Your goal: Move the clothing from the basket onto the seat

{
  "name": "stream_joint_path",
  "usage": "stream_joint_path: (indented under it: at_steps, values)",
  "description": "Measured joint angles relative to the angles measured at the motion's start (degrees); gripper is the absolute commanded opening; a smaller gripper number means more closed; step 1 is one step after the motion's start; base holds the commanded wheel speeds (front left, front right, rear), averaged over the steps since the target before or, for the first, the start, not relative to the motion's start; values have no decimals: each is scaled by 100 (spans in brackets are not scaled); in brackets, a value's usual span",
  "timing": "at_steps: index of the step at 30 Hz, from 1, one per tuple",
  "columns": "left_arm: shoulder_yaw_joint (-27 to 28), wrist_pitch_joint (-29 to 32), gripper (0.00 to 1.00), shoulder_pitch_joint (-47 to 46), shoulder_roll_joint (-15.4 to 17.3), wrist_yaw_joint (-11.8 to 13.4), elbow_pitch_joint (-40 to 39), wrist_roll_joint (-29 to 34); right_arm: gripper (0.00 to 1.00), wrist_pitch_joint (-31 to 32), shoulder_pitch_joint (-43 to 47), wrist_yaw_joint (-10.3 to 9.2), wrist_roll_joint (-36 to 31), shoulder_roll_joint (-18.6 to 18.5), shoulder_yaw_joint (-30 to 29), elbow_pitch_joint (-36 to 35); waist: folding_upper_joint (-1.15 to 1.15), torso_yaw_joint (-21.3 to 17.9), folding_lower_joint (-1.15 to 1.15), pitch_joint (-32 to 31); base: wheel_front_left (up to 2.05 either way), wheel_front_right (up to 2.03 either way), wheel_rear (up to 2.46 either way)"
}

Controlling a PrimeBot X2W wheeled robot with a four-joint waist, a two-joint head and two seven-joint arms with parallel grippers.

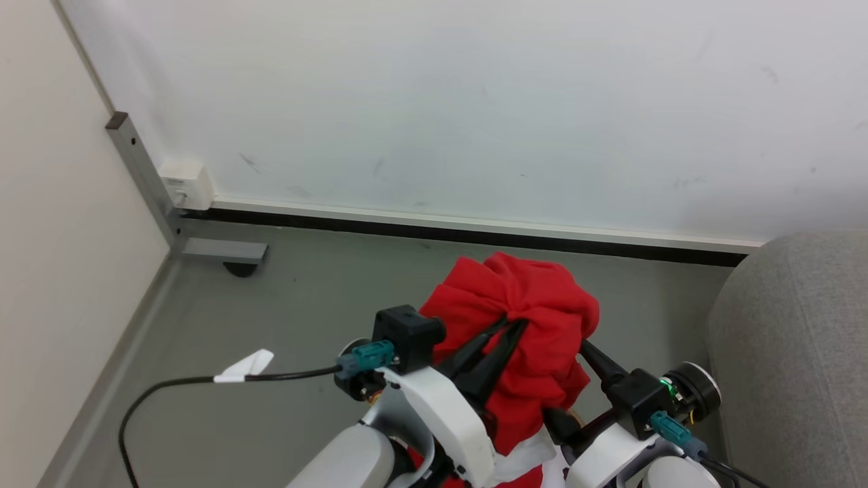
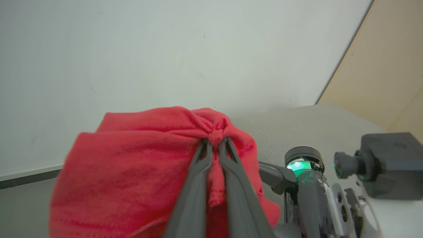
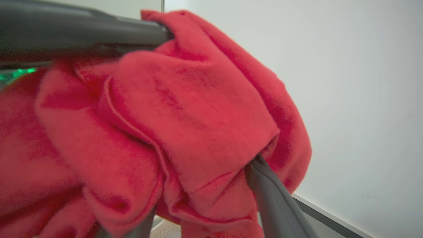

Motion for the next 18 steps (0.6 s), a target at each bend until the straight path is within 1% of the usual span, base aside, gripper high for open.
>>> stream_joint_path:
  at_steps: [5,6,7,14,18]
  values:
    - [-198,40,0,3,-83,-48,37,-34,100,-24,-126,0,54,22,7,164,0,197,0,-43,0,0,0]
    - [-211,40,0,4,-83,-48,53,-34,84,-24,-126,0,65,31,8,152,0,218,0,-50,0,0,0]
    - [-216,40,0,5,-83,-48,70,-35,0,-24,-126,0,85,37,12,129,0,232,0,-58,0,0,0]
    - [-172,12,0,9,-40,3,122,-69,0,-30,-37,0,244,51,22,-202,0,167,0,-71,0,0,0]
    - [-100,-60,0,20,32,51,197,-116,0,-32,136,0,548,53,-209,-405,0,45,0,-60,0,0,0]
